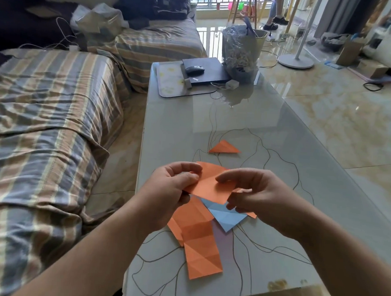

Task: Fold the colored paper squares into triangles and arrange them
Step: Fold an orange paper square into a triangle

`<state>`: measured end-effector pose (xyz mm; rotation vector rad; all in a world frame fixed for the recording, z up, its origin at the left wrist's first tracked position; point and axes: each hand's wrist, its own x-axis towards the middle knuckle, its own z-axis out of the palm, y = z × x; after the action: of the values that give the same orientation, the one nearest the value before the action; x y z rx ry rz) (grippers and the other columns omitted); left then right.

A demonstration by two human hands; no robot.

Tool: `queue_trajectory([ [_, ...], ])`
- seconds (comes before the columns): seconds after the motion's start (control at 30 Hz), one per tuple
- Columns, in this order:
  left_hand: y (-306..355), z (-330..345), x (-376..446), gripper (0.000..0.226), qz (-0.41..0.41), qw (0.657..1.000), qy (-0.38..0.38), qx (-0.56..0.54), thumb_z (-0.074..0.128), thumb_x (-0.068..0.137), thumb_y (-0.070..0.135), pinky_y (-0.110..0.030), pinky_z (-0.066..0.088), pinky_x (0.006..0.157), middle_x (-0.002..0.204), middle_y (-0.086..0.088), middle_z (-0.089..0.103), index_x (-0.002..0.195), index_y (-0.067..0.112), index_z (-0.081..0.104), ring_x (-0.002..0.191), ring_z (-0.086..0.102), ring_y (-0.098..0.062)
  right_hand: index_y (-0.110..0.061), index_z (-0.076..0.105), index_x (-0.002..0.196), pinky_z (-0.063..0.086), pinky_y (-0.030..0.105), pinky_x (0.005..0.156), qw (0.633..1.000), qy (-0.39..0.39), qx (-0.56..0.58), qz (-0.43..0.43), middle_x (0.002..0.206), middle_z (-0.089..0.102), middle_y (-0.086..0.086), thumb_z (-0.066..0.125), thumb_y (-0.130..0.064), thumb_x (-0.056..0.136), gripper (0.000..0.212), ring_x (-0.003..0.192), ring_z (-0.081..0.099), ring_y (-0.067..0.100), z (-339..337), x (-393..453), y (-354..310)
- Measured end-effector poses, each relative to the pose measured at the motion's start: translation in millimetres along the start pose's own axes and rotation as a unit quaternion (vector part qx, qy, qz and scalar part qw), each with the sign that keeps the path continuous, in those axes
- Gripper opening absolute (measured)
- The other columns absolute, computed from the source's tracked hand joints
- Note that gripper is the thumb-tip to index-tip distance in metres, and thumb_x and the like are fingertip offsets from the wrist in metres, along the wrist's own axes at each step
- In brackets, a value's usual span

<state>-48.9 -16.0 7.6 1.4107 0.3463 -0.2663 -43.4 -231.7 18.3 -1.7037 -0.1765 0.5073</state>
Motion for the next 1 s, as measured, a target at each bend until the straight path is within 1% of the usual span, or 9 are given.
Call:
queue_trajectory([
  [0.1, 0.1, 1.3, -0.4, 0.017, -0.016, 0.999, -0.013, -0.042, 0.061, 0.098, 0.0, -0.031, 0.051, 0.069, 0.091, -0.016, 0.069, 0.107, 0.006, 0.075, 0.078, 0.059, -0.024, -0.02, 0.083, 0.094, 0.056, 0.024, 0.076, 0.999, 0.001, 0.015, -0.033, 0.088, 0.079, 0.004, 0.071, 0.016, 0.084, 0.04, 0.078, 0.071, 0.018, 6.9, 2.4, 1.8],
  [0.23, -1.7, 2.3, -0.7, 0.023, -0.023, 0.994, -0.024, -0.101, 0.065, 0.093, -0.007, -0.034, 0.064, 0.074, 0.101, -0.017, 0.073, 0.113, 0.004, 0.07, 0.083, 0.069, -0.028, -0.019, 0.083, 0.088, 0.059, 0.026, 0.08, 0.998, 0.007, 0.034, -0.059, 0.088, 0.079, 0.008, 0.083, -0.012, 0.069, 0.02, 0.082, 0.073, 0.022, 13.0, 4.2, 2.5],
  [0.43, -3.0, 4.8, -1.6, 0.024, -0.023, 0.99, -0.005, -0.14, 0.065, 0.091, -0.01, -0.038, 0.063, 0.075, 0.104, -0.022, 0.068, 0.108, 0.007, 0.069, 0.08, 0.069, -0.027, -0.018, 0.083, 0.088, 0.061, 0.032, 0.082, 0.998, -0.01, -0.012, -0.064, 0.088, 0.078, 0.01, 0.087, -0.022, 0.066, 0.023, 0.079, 0.072, 0.021, 14.5, 4.3, 1.9],
  [0.53, -0.9, 4.4, -4.2, 0.032, -0.03, 0.991, -0.005, -0.129, 0.065, 0.092, -0.008, -0.036, 0.064, 0.068, 0.11, -0.034, 0.067, 0.118, 0.011, 0.066, 0.078, 0.07, -0.028, -0.018, 0.082, 0.086, 0.062, 0.04, 0.085, 0.998, 0.001, -0.021, -0.059, 0.085, 0.078, 0.013, 0.087, -0.026, 0.065, 0.023, 0.079, 0.072, 0.024, 14.7, 5.4, 2.1],
  [0.6, 0.4, 3.7, -5.7, 0.04, -0.038, 0.992, -0.012, -0.117, 0.065, 0.093, -0.006, -0.036, 0.064, 0.066, 0.118, -0.033, 0.069, 0.126, 0.017, 0.063, 0.08, 0.071, -0.03, -0.016, 0.081, 0.083, 0.057, 0.036, 0.077, 0.999, -0.003, 0.007, -0.047, 0.083, 0.076, 0.015, 0.088, -0.028, 0.067, 0.021, 0.076, 0.068, 0.022, 13.6, 5.5, 1.1],
  [0.67, 1.0, 3.2, -7.6, 0.045, -0.05, 0.994, -0.029, -0.095, 0.063, 0.094, -0.005, -0.039, 0.063, 0.071, 0.114, -0.025, 0.073, 0.129, 0.022, 0.061, 0.081, 0.073, -0.03, -0.017, 0.079, 0.08, 0.051, 0.033, 0.074, 0.999, 0.001, 0.043, -0.025, 0.083, 0.072, 0.015, 0.089, -0.032, 0.067, 0.022, 0.077, 0.063, 0.023, 12.7, 6.4, -0.6],
  [0.73, 2.1, 4.2, -10.7, 0.048, -0.062, 0.994, -0.051, -0.074, 0.059, 0.093, -0.008, -0.04, 0.065, 0.073, 0.113, -0.021, 0.073, 0.129, 0.024, 0.061, 0.081, 0.076, -0.029, -0.018, 0.076, 0.078, 0.052, 0.034, 0.075, 0.997, 0.018, 0.078, 0.012, 0.086, 0.073, 0.014, 0.088, -0.039, 0.063, 0.028, 0.081, 0.066, 0.023, 12.4, 7.7, -2.3],
  [0.83, 3.9, 6.2, -15.8, 0.05, -0.073, 0.992, -0.08, -0.064, 0.054, 0.092, -0.011, -0.041, 0.064, 0.078, 0.121, -0.02, 0.064, 0.128, 0.023, 0.064, 0.089, 0.077, -0.033, -0.018, 0.068, 0.075, 0.054, 0.035, 0.073, 0.99, 0.024, 0.124, 0.063, 0.089, 0.075, 0.015, 0.088, -0.041, 0.058, 0.034, 0.081, 0.071, 0.023, 13.6, 9.0, -3.9],
  [1.0, 2.5, 7.9, -15.8, 0.039, -0.07, 0.993, -0.088, -0.038, 0.056, 0.092, -0.008, -0.053, 0.061, 0.091, 0.121, -0.023, 0.066, 0.119, 0.018, 0.069, 0.104, 0.073, -0.044, -0.015, 0.06, 0.078, 0.054, 0.032, 0.065, 0.987, 0.021, 0.135, 0.085, 0.083, 0.075, 0.017, 0.089, -0.039, 0.054, 0.045, 0.075, 0.071, 0.026, 14.6, 8.5, -3.7],
])
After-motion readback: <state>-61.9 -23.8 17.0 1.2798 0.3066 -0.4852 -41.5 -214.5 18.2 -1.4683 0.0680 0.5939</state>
